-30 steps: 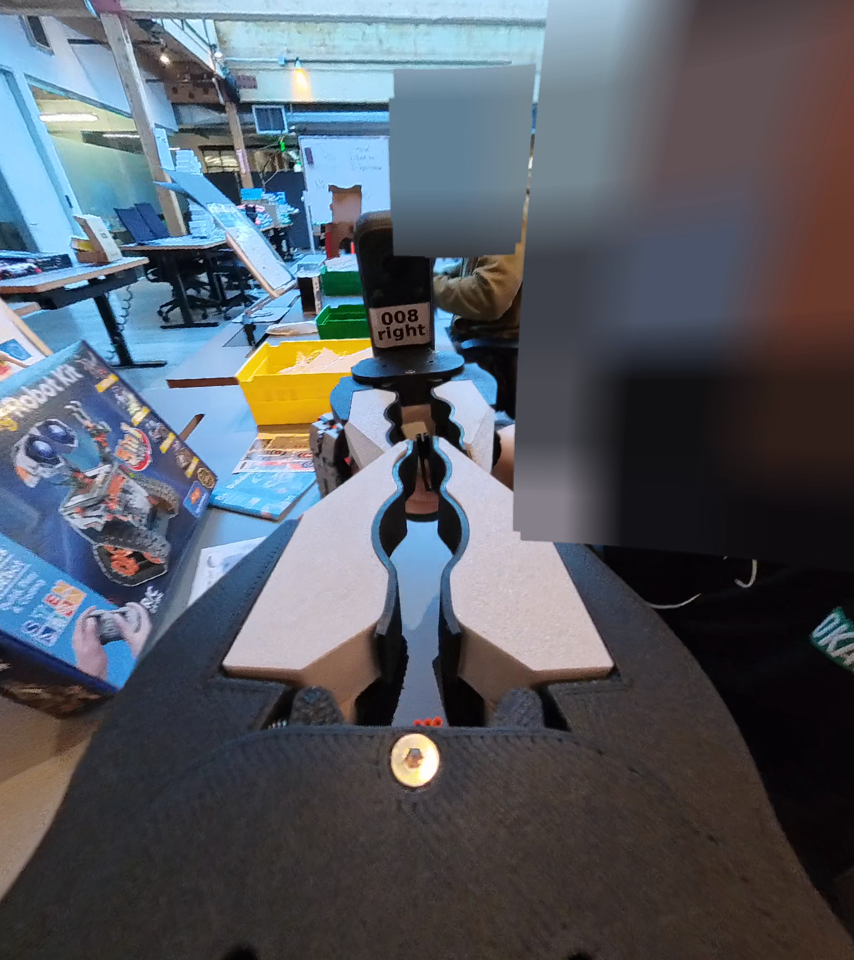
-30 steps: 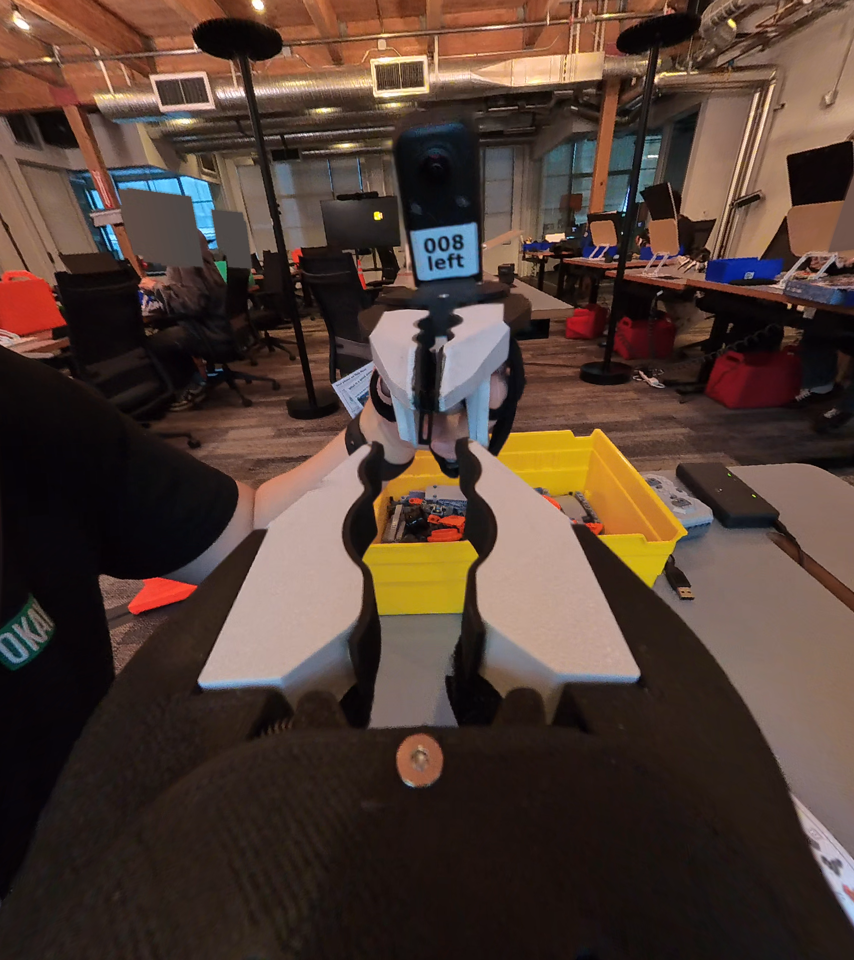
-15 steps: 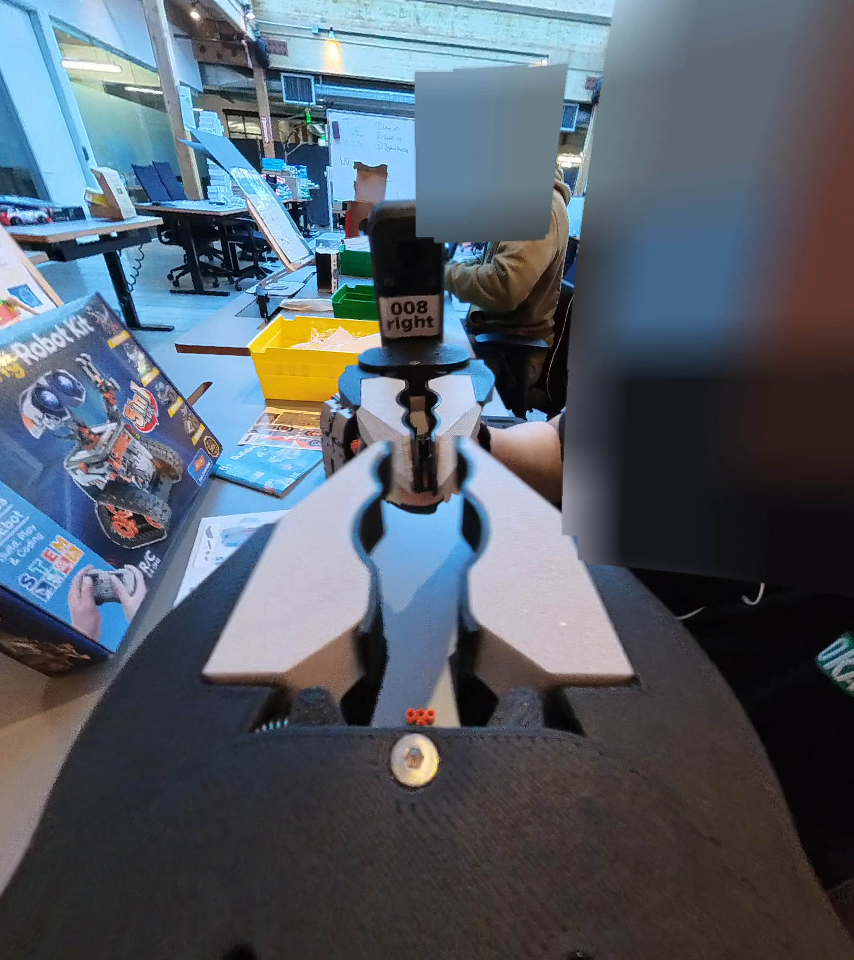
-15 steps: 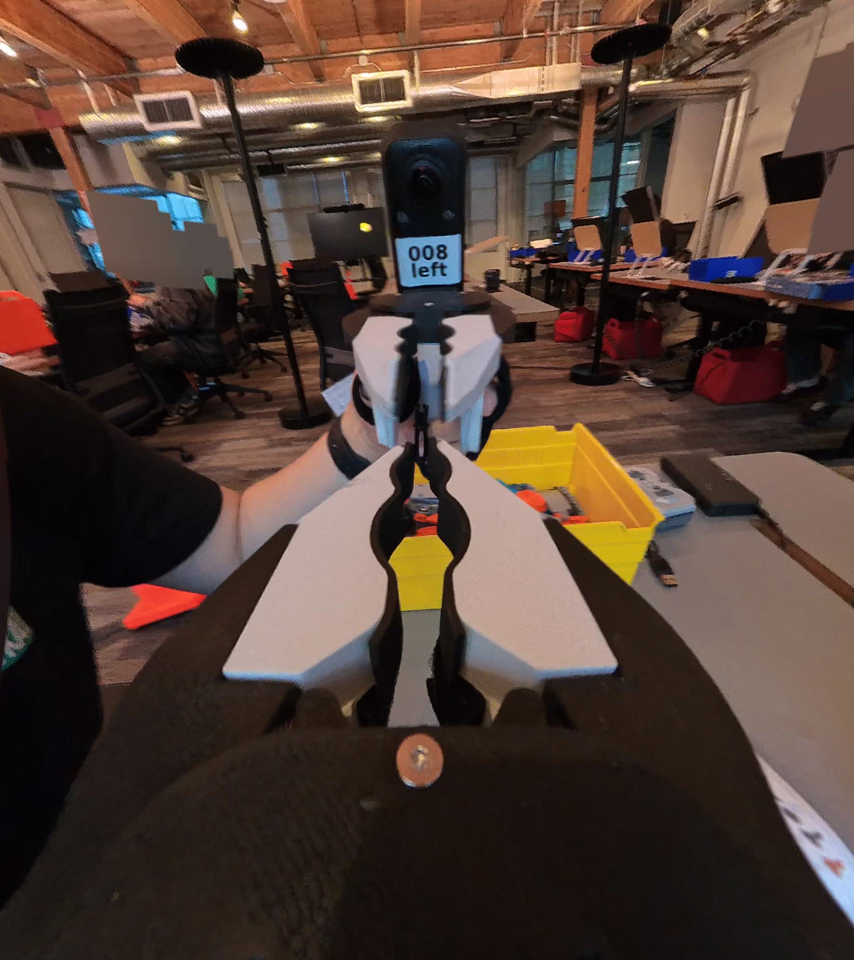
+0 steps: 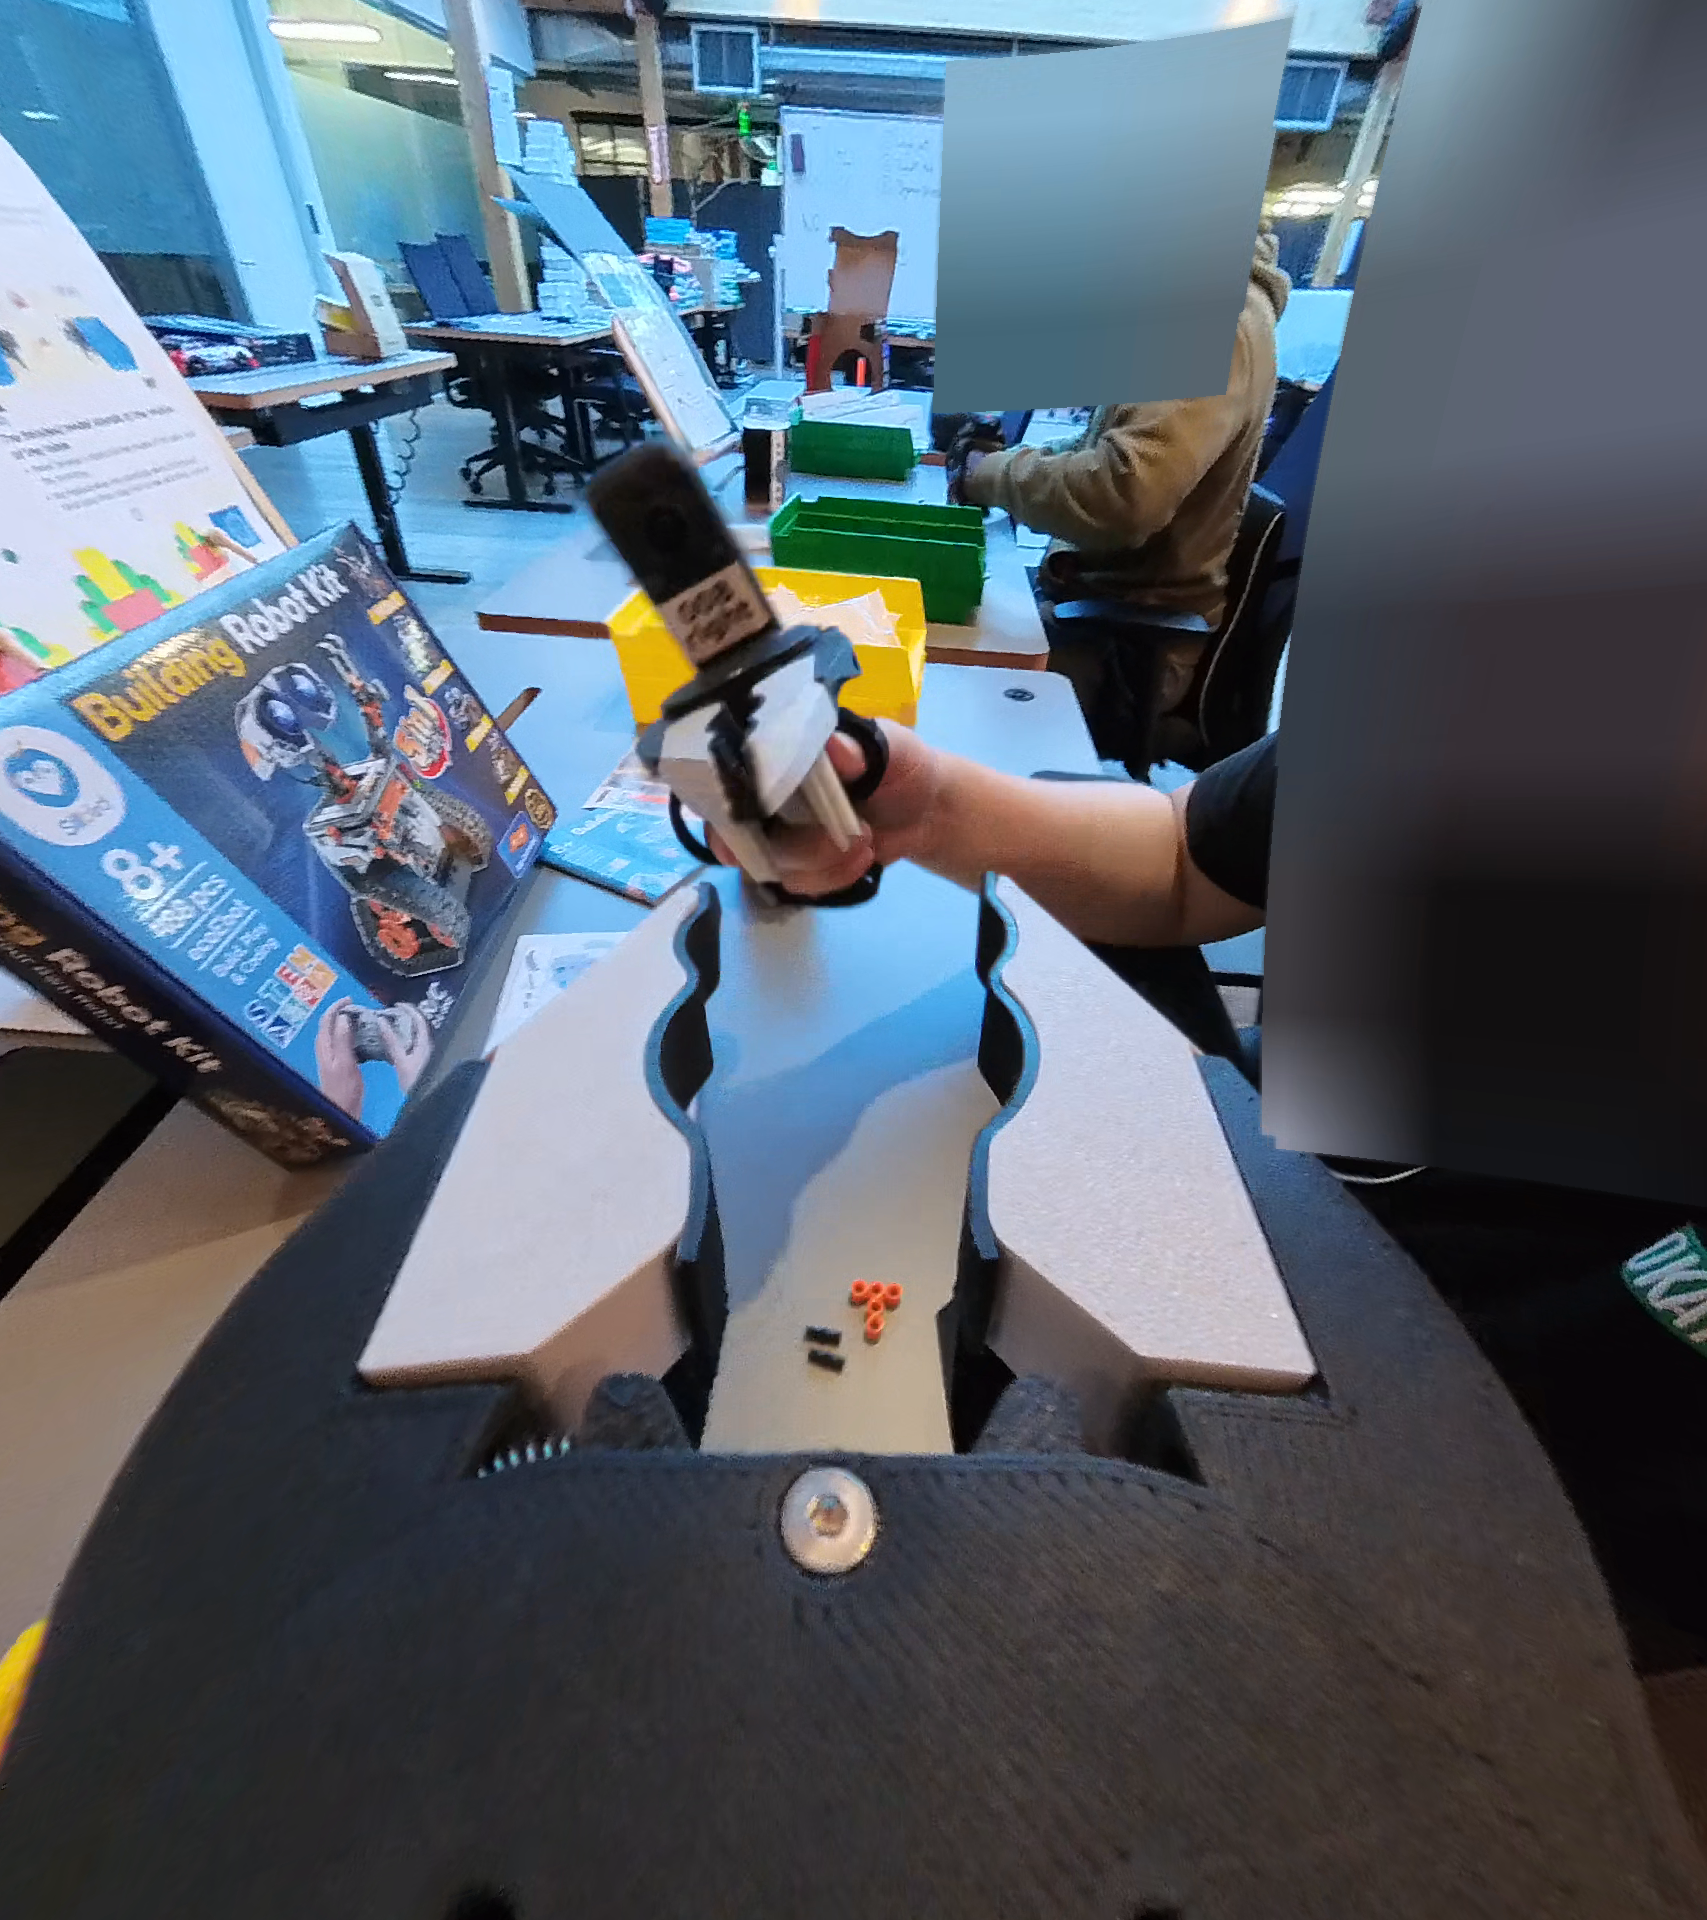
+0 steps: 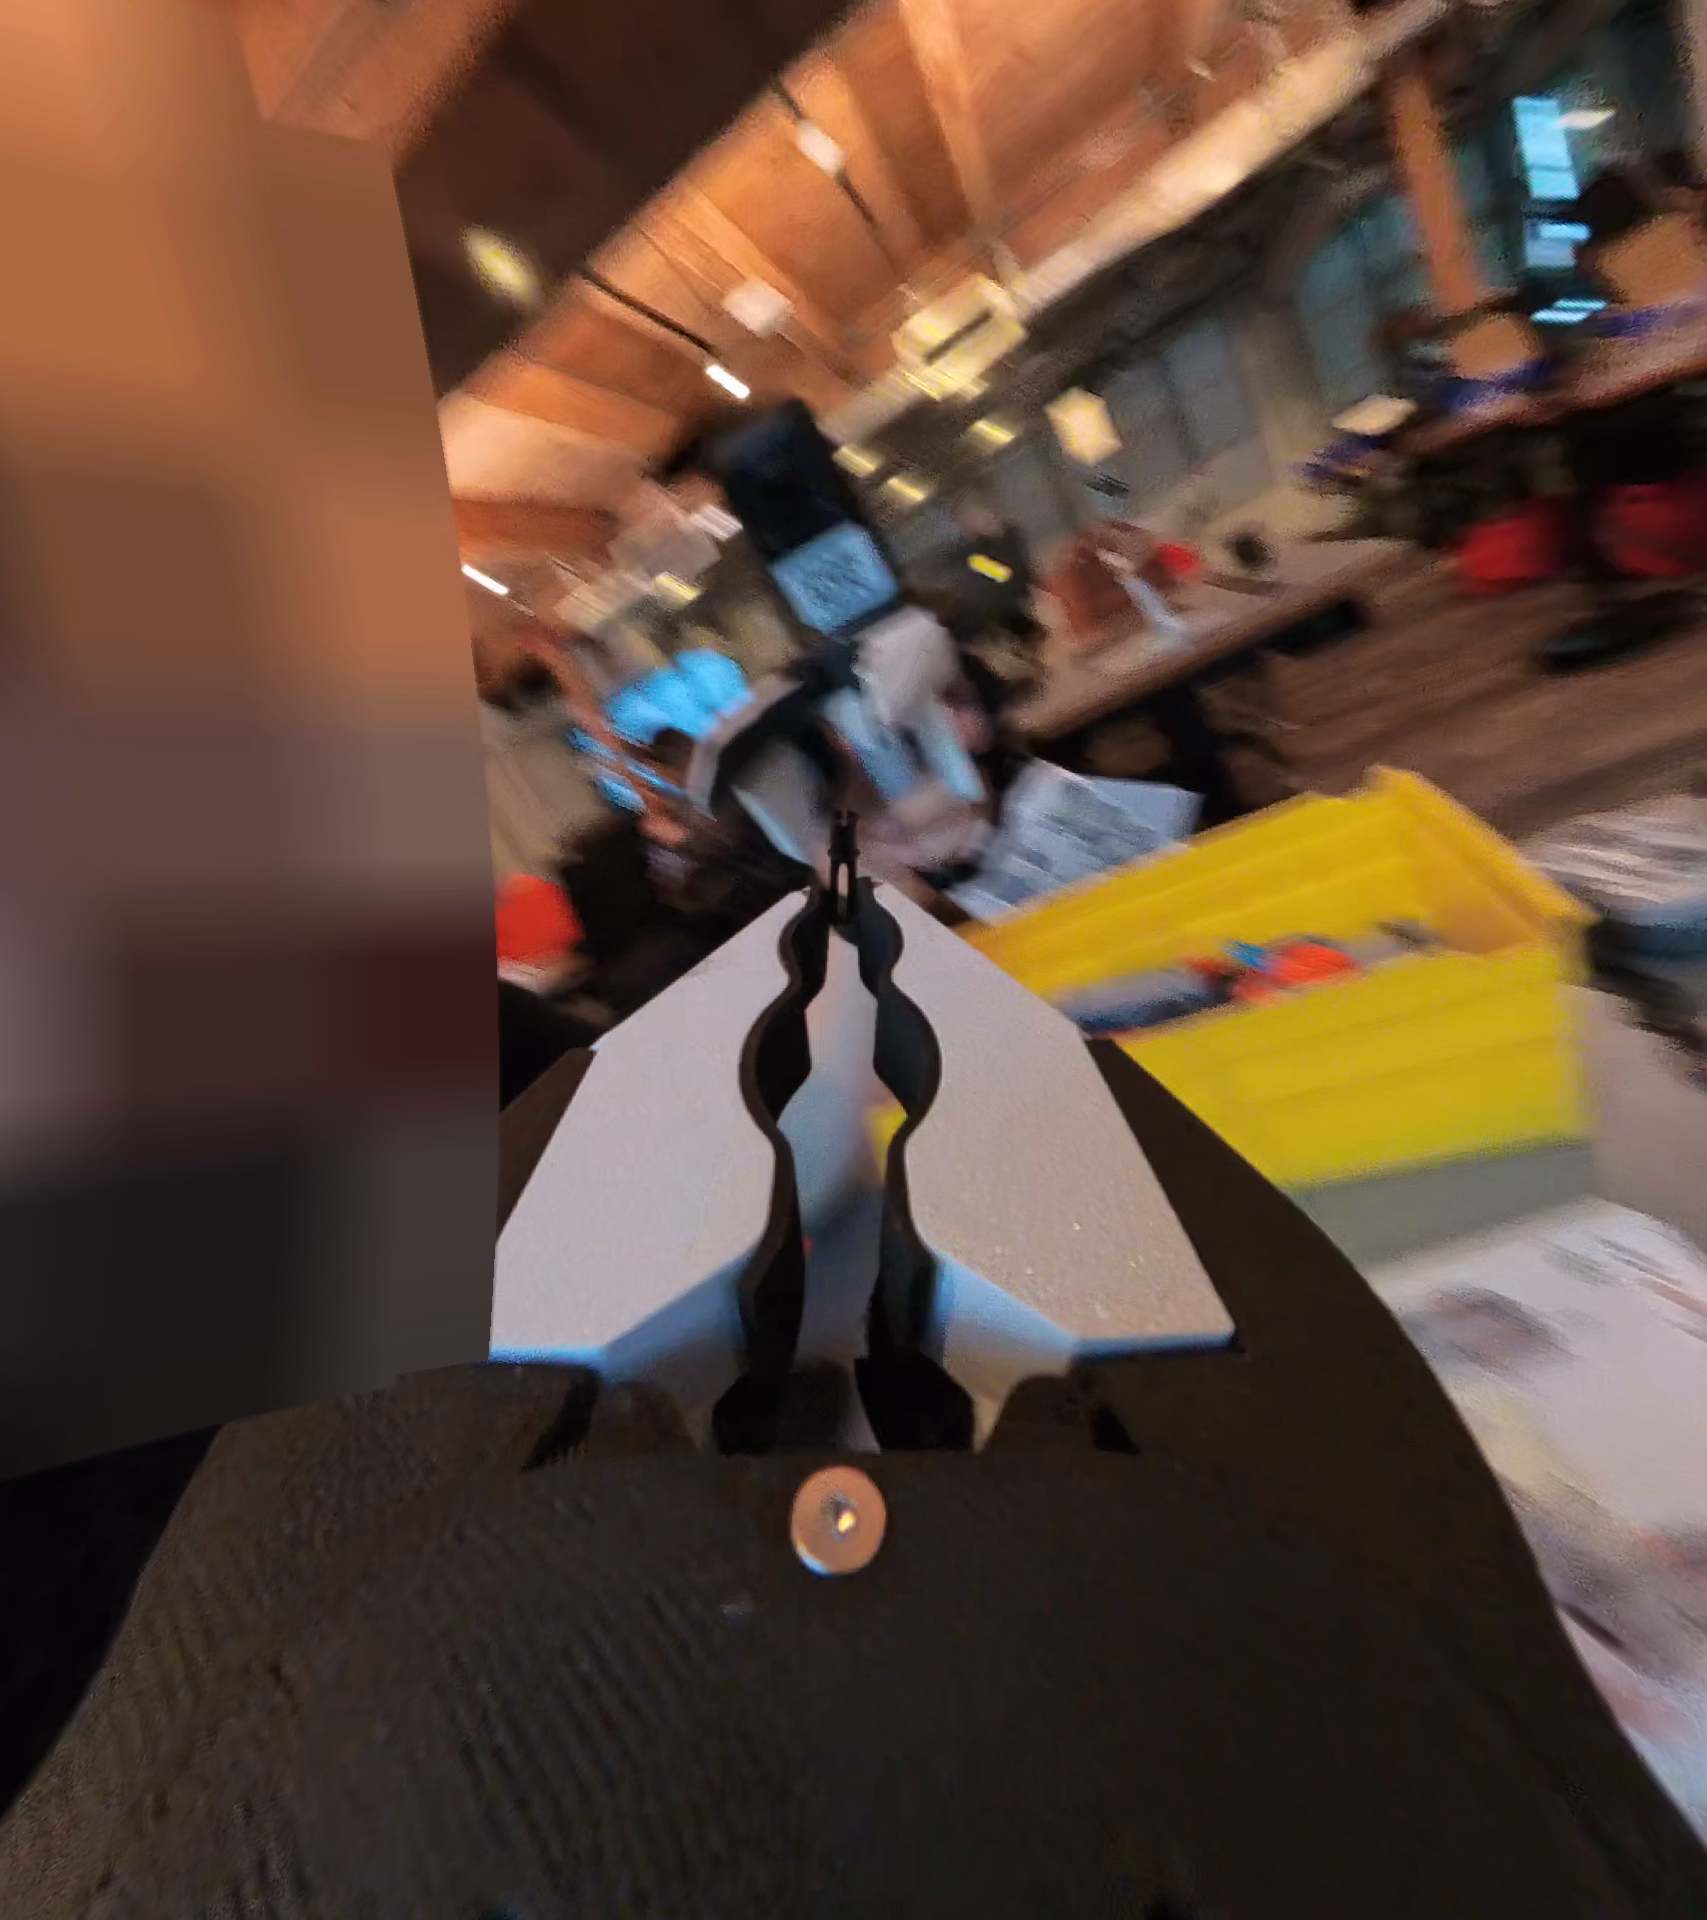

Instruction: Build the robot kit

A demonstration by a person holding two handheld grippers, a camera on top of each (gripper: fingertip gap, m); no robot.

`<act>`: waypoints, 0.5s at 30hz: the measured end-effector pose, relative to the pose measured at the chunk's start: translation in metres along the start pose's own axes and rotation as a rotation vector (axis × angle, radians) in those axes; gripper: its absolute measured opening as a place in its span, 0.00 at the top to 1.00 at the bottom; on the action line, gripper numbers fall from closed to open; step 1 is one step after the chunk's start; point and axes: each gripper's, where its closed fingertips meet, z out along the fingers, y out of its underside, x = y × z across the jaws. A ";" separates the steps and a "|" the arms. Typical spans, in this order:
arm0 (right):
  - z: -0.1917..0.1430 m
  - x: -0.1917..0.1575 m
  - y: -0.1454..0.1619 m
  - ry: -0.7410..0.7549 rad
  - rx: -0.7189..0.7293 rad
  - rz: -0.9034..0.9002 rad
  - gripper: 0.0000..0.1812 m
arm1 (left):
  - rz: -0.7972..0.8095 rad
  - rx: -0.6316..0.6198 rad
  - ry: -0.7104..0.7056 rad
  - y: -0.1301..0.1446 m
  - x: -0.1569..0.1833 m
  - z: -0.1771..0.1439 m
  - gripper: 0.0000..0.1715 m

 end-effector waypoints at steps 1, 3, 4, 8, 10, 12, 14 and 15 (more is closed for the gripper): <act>-0.011 0.018 0.004 0.148 -0.078 -0.095 0.99 | 0.015 -0.007 -0.028 0.000 -0.003 -0.004 0.73; -0.051 0.070 0.008 0.550 -0.259 -0.313 0.99 | 0.035 -0.029 -0.109 0.002 -0.013 -0.015 0.73; -0.075 0.088 0.009 0.712 -0.360 -0.391 0.99 | 0.033 -0.039 -0.155 0.004 -0.020 -0.021 0.73; -0.114 0.111 0.018 0.920 -0.590 -0.523 0.98 | -0.054 -0.067 -0.354 0.011 -0.056 -0.047 0.74; -0.114 0.114 0.023 0.923 -0.608 -0.521 0.98 | -0.114 -0.061 -0.438 0.015 -0.073 -0.059 0.75; -0.113 0.119 0.029 0.919 -0.623 -0.506 0.98 | -0.156 -0.061 -0.507 0.020 -0.087 -0.069 0.78; -0.113 0.125 0.036 0.925 -0.645 -0.503 0.98 | -0.174 -0.068 -0.561 0.024 -0.097 -0.076 0.79; -0.112 0.127 0.039 0.921 -0.655 -0.503 0.98 | -0.181 -0.065 -0.582 0.024 -0.101 -0.078 0.79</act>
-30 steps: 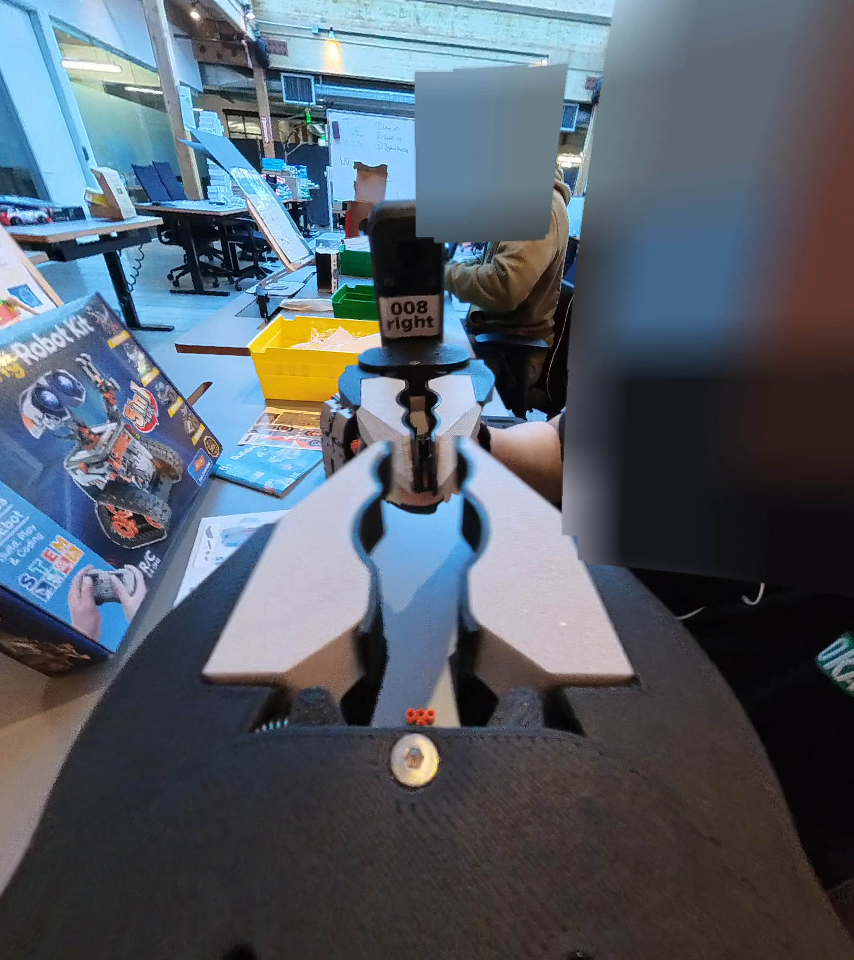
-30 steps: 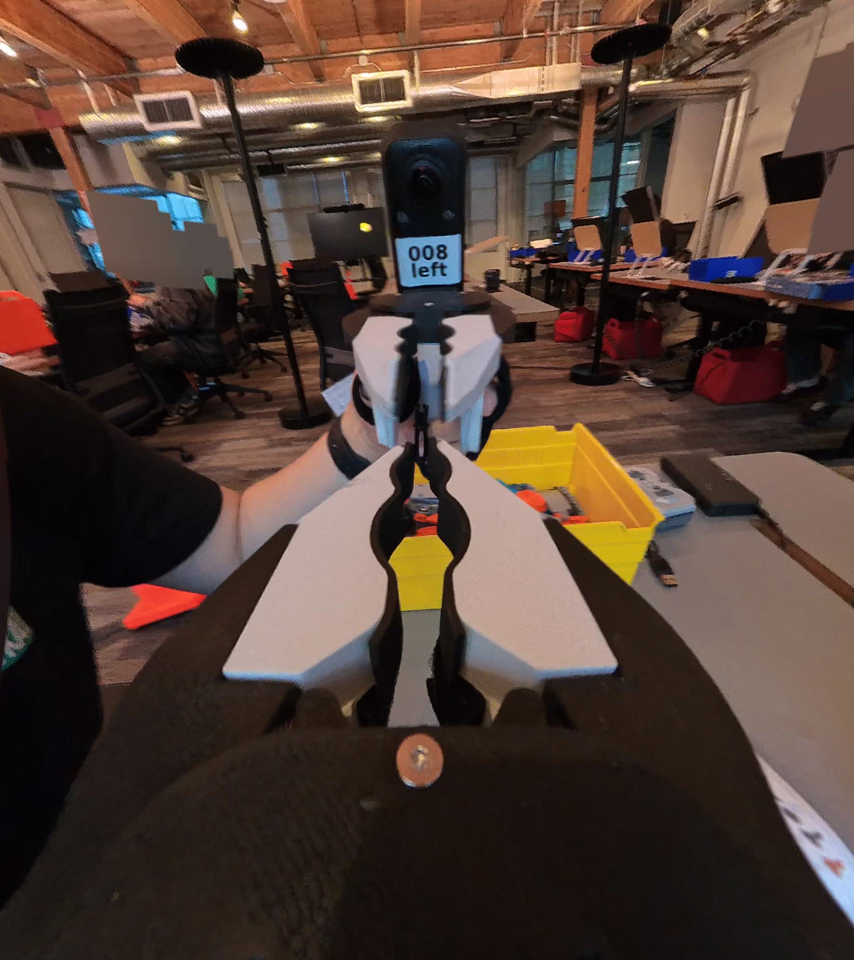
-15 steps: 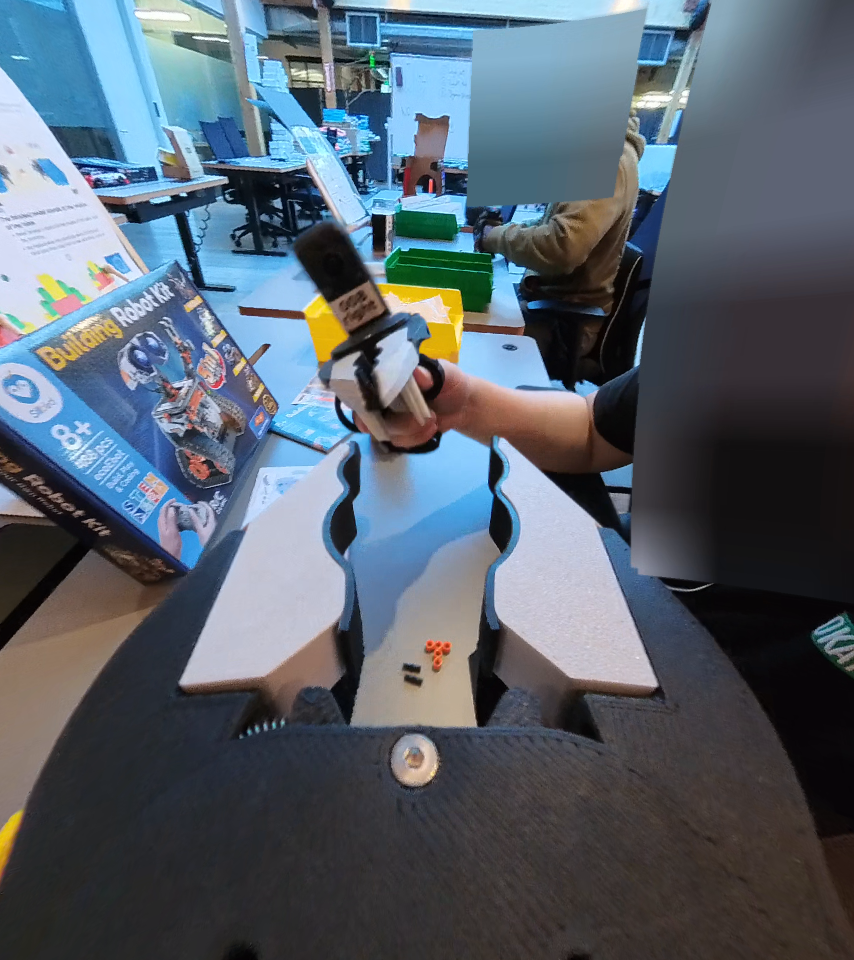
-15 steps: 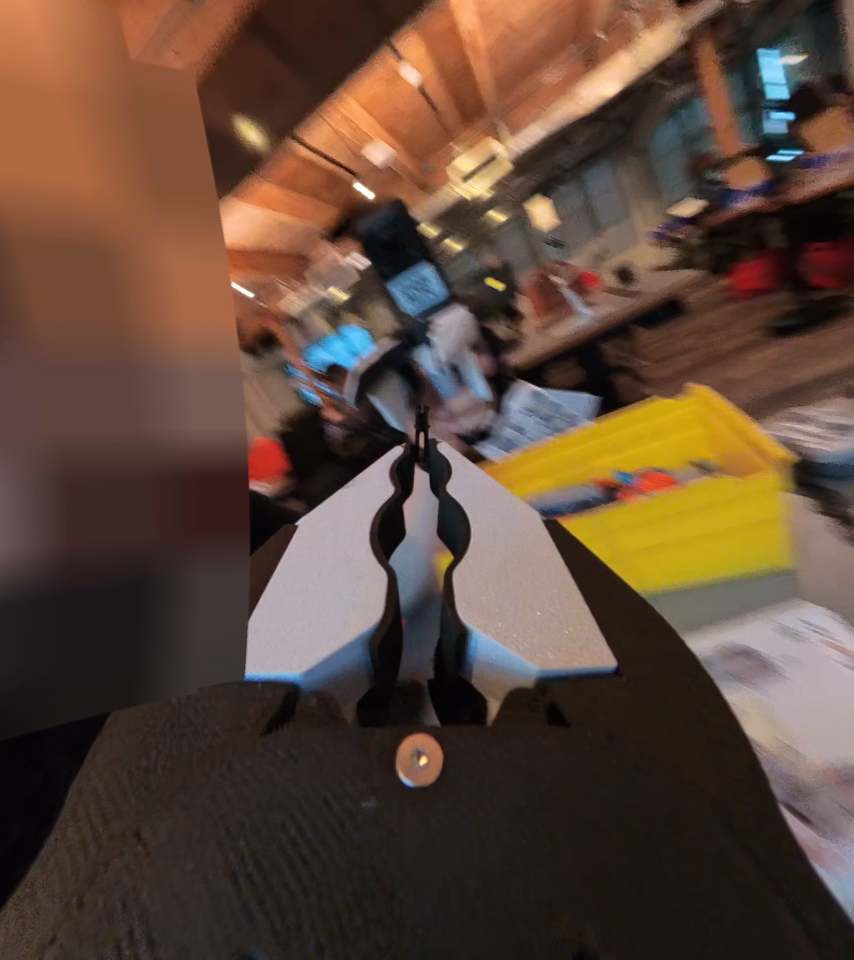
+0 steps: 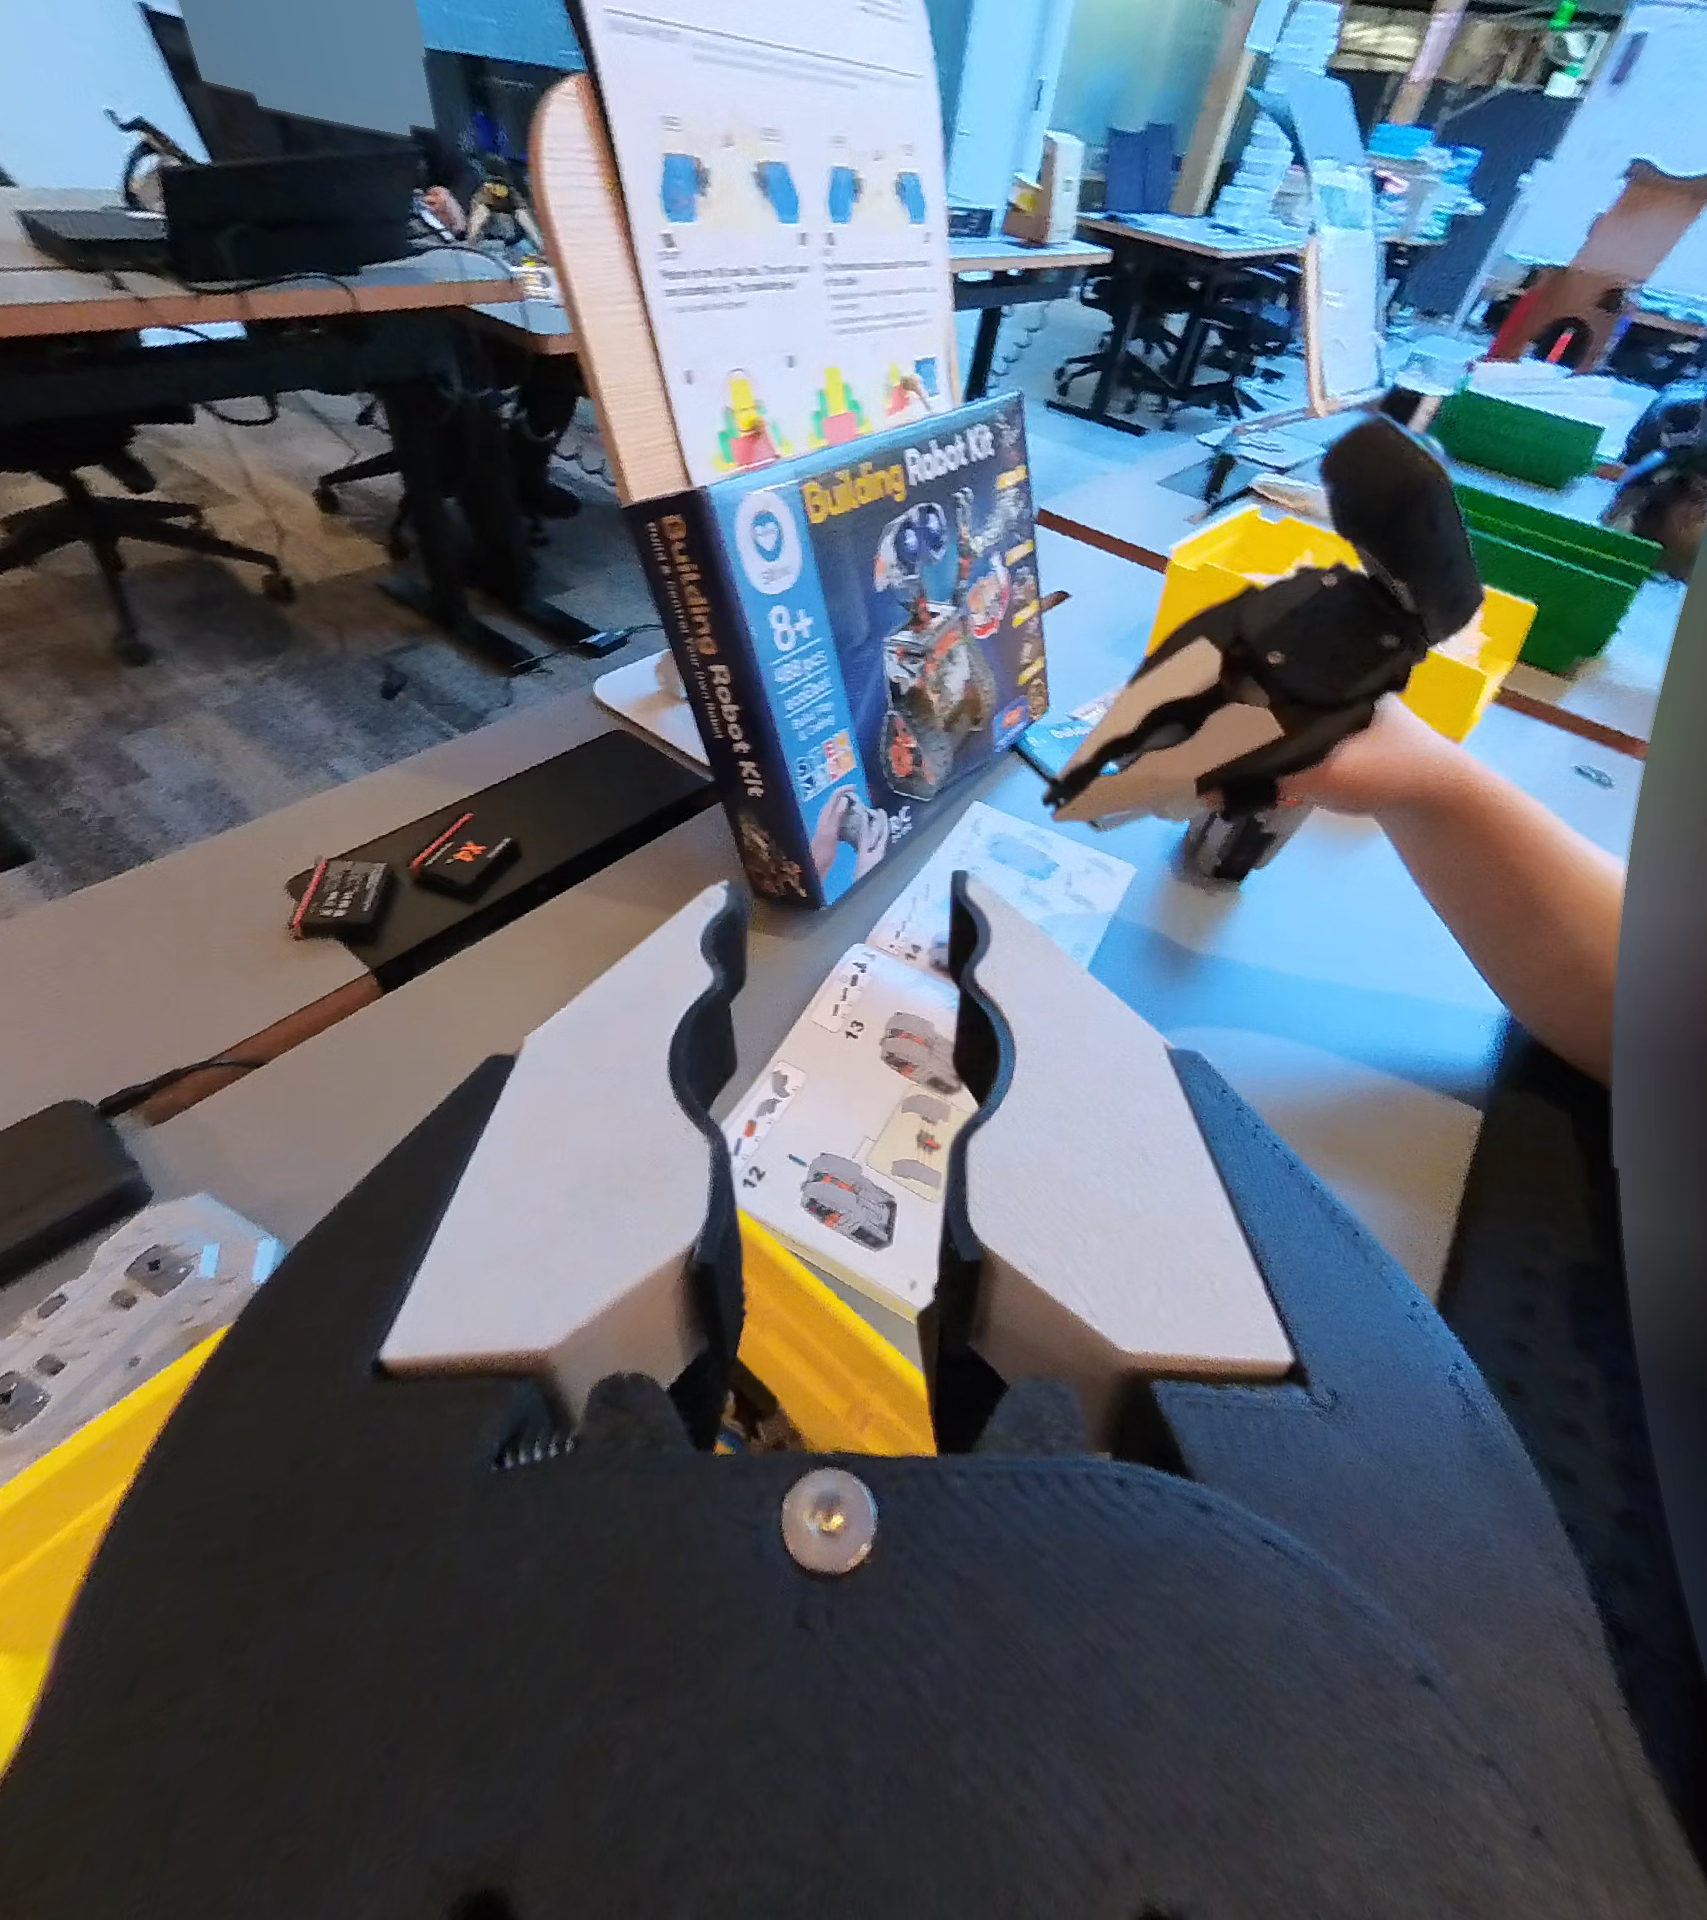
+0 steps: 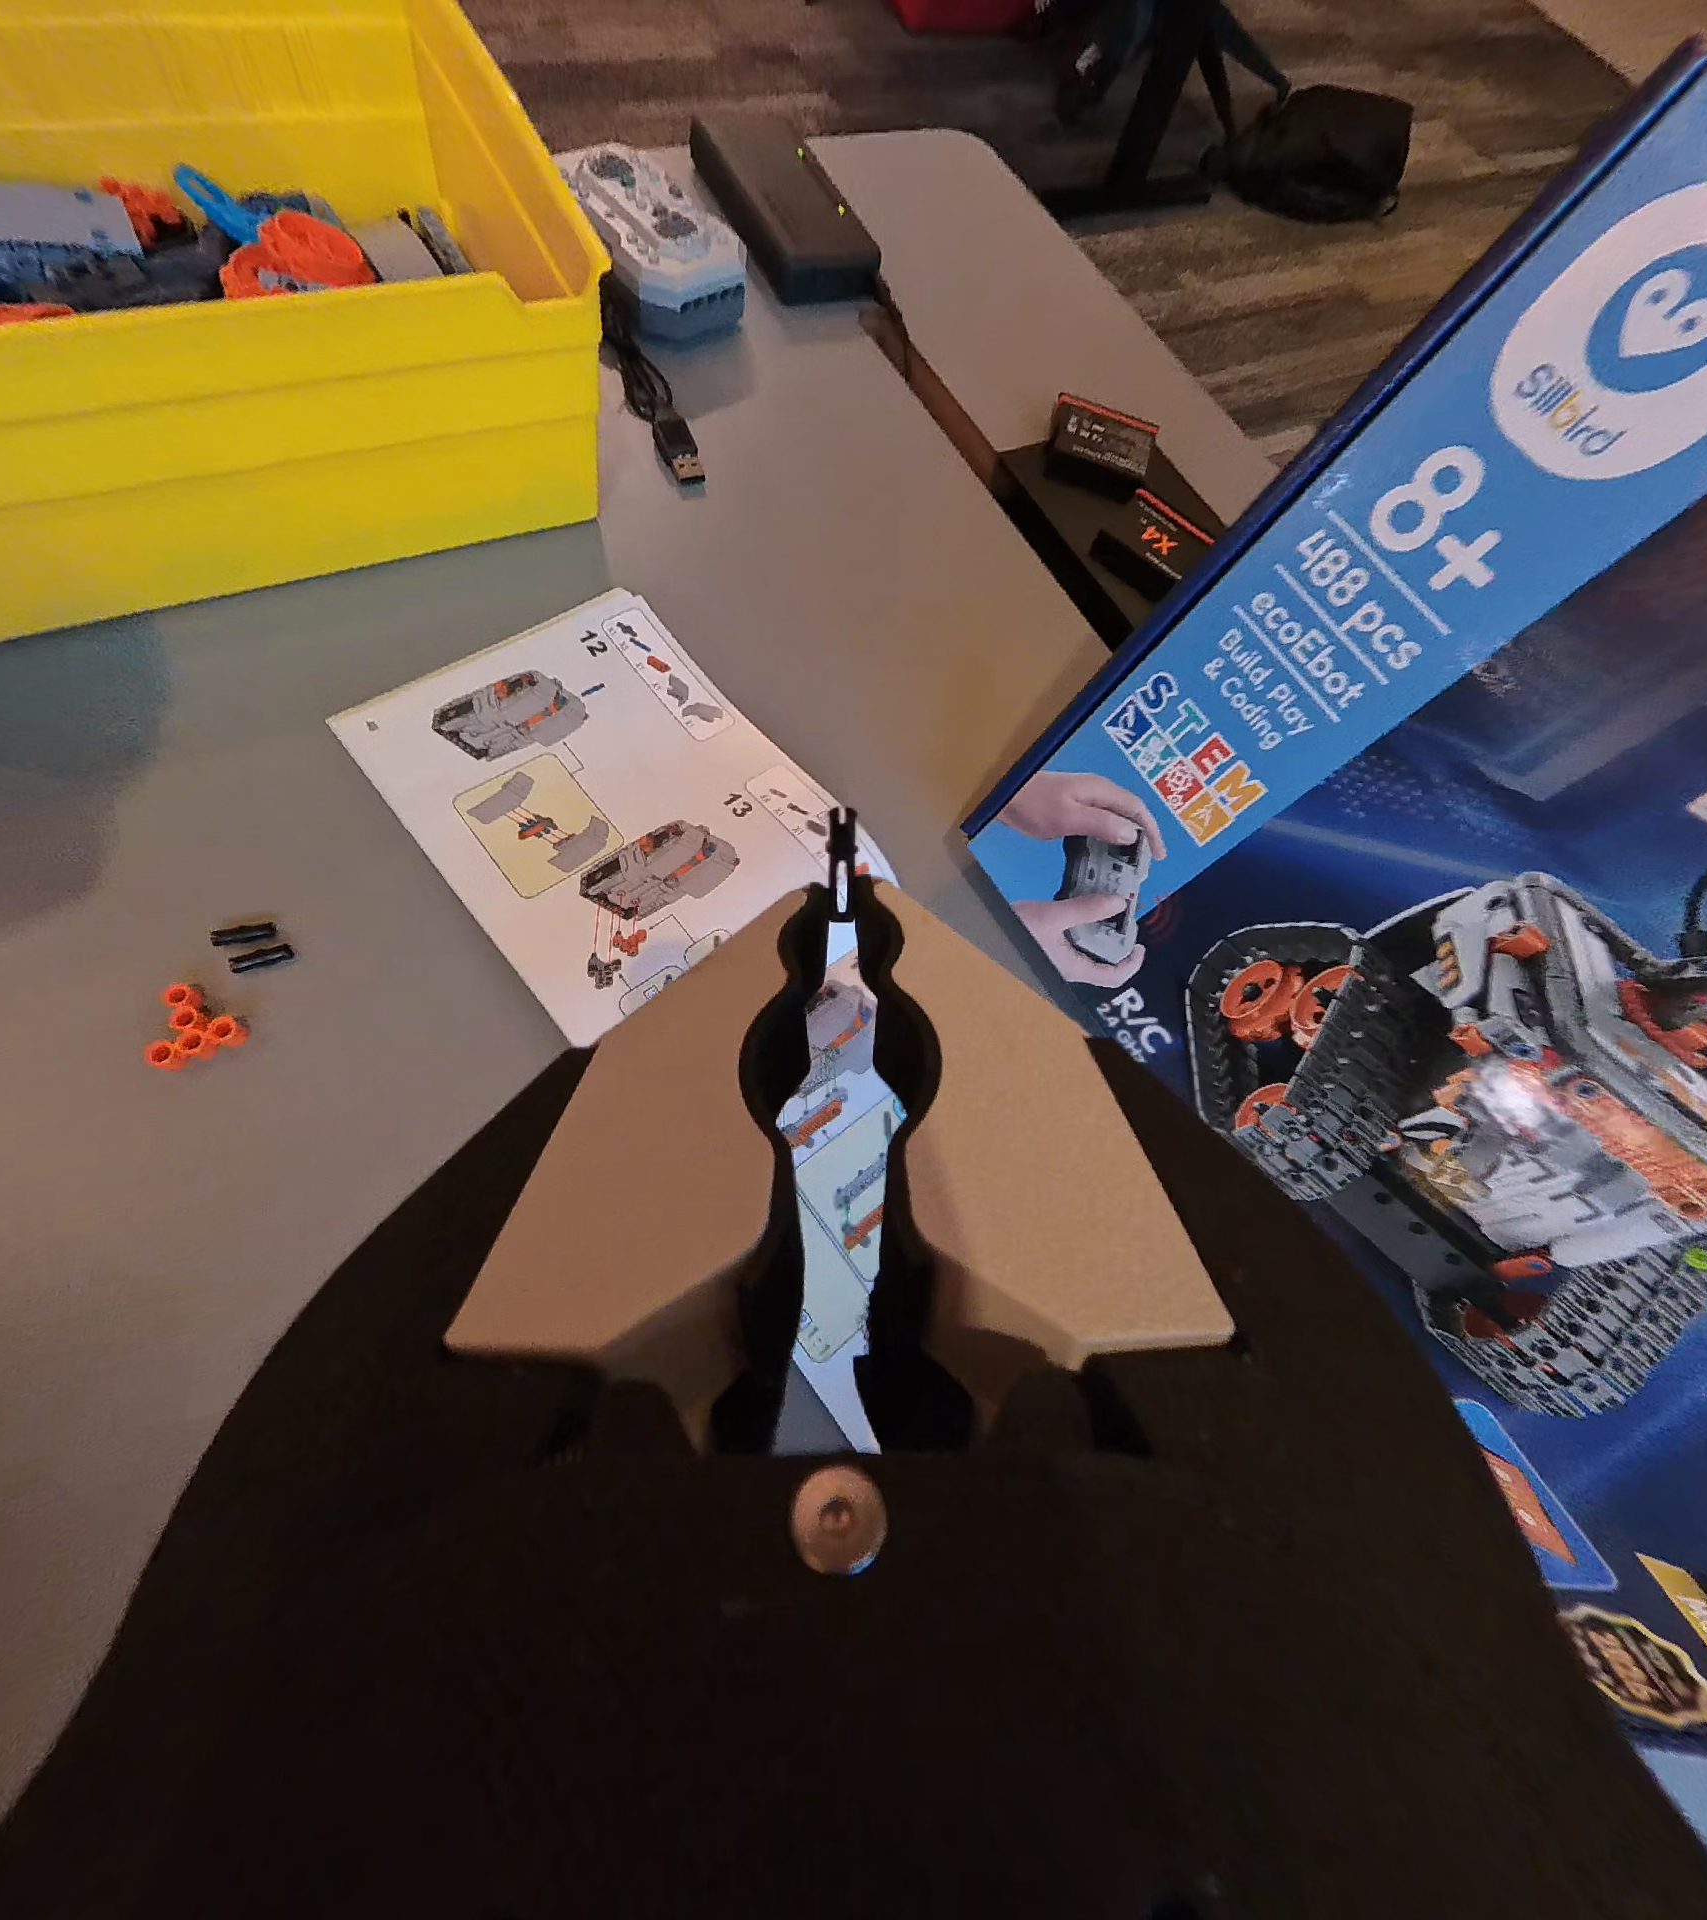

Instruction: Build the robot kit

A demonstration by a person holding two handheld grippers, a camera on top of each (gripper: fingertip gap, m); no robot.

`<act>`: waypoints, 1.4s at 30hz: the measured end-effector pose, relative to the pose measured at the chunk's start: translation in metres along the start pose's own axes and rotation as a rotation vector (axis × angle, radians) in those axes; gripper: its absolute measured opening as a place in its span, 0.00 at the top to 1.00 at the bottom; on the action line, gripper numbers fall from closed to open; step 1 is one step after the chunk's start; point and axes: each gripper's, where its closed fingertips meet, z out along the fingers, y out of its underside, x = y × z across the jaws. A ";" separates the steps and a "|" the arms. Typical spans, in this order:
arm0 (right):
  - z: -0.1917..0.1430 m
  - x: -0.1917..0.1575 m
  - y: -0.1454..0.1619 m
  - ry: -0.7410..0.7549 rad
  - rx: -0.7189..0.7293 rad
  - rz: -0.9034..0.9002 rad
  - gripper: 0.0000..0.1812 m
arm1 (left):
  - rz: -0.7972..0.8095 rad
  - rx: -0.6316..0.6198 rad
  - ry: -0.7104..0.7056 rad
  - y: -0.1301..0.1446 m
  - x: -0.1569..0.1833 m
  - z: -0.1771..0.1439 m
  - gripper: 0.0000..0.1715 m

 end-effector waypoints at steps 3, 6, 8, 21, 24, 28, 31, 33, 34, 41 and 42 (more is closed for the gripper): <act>0.011 -0.008 0.005 -0.015 -0.016 -0.031 0.98 | -0.030 0.016 -0.042 -0.003 -0.009 -0.003 0.81; 0.020 -0.013 0.012 -0.013 -0.054 -0.080 0.98 | -0.056 0.018 -0.069 -0.002 -0.015 -0.008 0.82; 0.025 -0.016 0.016 -0.010 -0.074 -0.104 0.98 | -0.070 0.015 -0.084 -0.001 -0.019 -0.009 0.83; 0.035 -0.028 0.023 -0.050 -0.092 -0.147 0.98 | -0.091 -0.031 -0.067 0.009 -0.018 0.005 0.86; 0.034 -0.027 0.024 -0.050 -0.090 -0.148 0.98 | -0.090 -0.036 -0.066 0.009 -0.017 0.006 0.86; 0.031 -0.018 0.028 -0.034 -0.107 -0.141 0.98 | -0.108 -0.030 -0.061 0.009 -0.018 0.006 0.87; 0.025 -0.013 0.034 -0.045 -0.142 -0.115 0.98 | -0.117 -0.023 -0.057 0.008 -0.018 0.006 0.88; 0.022 -0.009 0.041 -0.044 -0.175 -0.106 0.98 | -0.123 -0.024 -0.056 0.009 -0.018 0.007 0.88; 0.021 -0.008 0.046 -0.053 -0.202 -0.098 0.98 | -0.125 -0.028 -0.054 0.009 -0.018 0.008 0.89; 0.015 -0.008 0.095 -0.085 -0.489 0.061 0.98 | -0.125 -0.103 -0.060 0.023 -0.015 0.021 0.89; 0.014 -0.009 0.100 -0.085 -0.523 0.086 0.98 | -0.125 -0.114 -0.065 0.025 -0.016 0.023 0.89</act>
